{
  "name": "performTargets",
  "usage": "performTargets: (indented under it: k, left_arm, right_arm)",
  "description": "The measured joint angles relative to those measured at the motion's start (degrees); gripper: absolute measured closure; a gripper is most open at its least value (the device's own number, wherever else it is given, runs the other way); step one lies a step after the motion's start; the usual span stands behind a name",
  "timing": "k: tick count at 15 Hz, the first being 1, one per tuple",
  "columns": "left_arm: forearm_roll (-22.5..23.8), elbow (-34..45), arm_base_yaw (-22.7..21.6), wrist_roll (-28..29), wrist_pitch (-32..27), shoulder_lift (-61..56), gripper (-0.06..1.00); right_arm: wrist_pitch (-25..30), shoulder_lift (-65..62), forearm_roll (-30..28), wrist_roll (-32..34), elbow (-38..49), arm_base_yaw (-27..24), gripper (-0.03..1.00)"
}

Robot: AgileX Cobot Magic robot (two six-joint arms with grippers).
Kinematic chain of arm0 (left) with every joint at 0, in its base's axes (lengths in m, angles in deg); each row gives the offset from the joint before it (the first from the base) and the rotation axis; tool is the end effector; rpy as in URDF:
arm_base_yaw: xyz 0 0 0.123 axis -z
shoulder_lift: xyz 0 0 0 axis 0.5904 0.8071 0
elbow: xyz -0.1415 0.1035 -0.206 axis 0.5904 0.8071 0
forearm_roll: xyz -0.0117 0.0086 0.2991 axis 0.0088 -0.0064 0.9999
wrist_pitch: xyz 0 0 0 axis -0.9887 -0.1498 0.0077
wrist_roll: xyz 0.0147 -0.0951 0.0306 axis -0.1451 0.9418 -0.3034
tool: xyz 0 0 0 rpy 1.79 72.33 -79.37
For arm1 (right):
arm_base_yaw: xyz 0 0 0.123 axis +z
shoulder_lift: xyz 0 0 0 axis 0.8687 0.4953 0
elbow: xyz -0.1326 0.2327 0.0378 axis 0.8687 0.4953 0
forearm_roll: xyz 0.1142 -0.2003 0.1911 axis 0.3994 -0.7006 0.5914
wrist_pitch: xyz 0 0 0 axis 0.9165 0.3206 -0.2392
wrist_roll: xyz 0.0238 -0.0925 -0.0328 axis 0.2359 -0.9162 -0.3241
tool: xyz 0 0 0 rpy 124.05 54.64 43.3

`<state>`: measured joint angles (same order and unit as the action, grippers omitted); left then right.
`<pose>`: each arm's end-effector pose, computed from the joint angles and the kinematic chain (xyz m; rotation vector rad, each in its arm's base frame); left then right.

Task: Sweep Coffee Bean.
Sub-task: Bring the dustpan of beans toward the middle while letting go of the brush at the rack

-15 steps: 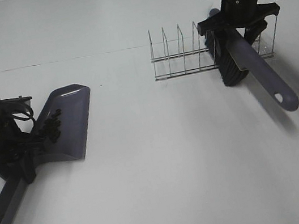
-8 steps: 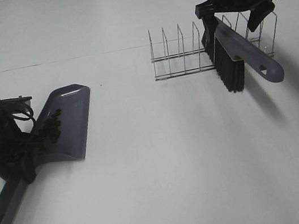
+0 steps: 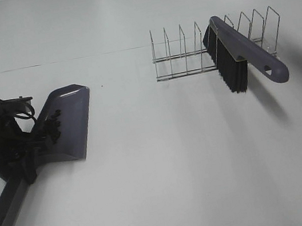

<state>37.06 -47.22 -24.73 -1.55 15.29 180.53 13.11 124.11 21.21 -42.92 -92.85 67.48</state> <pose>0.3768 -0.0885 0.0341 -0.2293 -2.9376 0.1429 0.5152 0.0715 0.2758 -0.1056 2.7091 0.1435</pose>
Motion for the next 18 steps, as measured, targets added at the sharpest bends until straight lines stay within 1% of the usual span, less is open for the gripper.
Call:
performTargets:
  k: [1,3,4,6,7,9,10,11,14,16,18]
  left_arm:
    - [-0.1,-0.5,0.0,0.9,-0.2,0.2,0.63]
    - [-1.1,-0.6,0.0,2.1,0.6,0.3,0.63]
    - [-1.8,-0.6,0.0,2.6,1.0,0.3,0.63]
    - [-4.6,-0.8,-0.3,3.6,2.8,0.3,0.63]
    - [-5.3,-0.9,-0.3,3.6,3.2,0.3,0.63]
    - [-6.5,-1.0,-0.3,3.8,4.7,0.3,0.63]
    - [-7.1,-1.0,-0.3,3.8,5.6,0.3,0.63]
    - [-7.2,-1.0,-0.3,3.8,5.6,0.4,0.63]
    - [-7.2,-1.1,-0.3,3.8,5.7,1.0,0.63]
    - [-7.3,-1.2,-0.3,3.8,6.0,1.1,0.63]
    - [-7.3,-1.2,-0.3,3.8,6.4,1.1,0.63]
  right_arm:
    - [0.0,-1.5,1.1,-1.1,0.3,0.0,0.08]
    - [-0.1,-4.0,1.1,-2.9,3.4,0.0,0.09]
    - [-0.1,-5.2,0.0,-3.2,6.1,0.0,0.09]
    - [-0.1,-7.2,-2.1,-3.7,11.9,0.0,0.09]
    - [-0.1,-7.8,-2.6,-3.8,13.4,0.0,0.09]
    - [-0.1,-10.5,-2.8,-4.0,19.4,0.0,0.09]
    - [-0.2,-14.2,-2.8,-4.0,25.2,0.0,0.09]
    - [-0.3,-16.8,-2.8,-4.0,28.2,0.0,0.09]
    - [-3.4,-23.4,-2.8,-4.0,36.7,0.0,0.09]
    - [-4.1,-25.8,-2.8,-4.0,40.2,0.0,0.09]
    - [-4.4,-26.9,-2.8,-4.0,41.4,0.0,0.09]
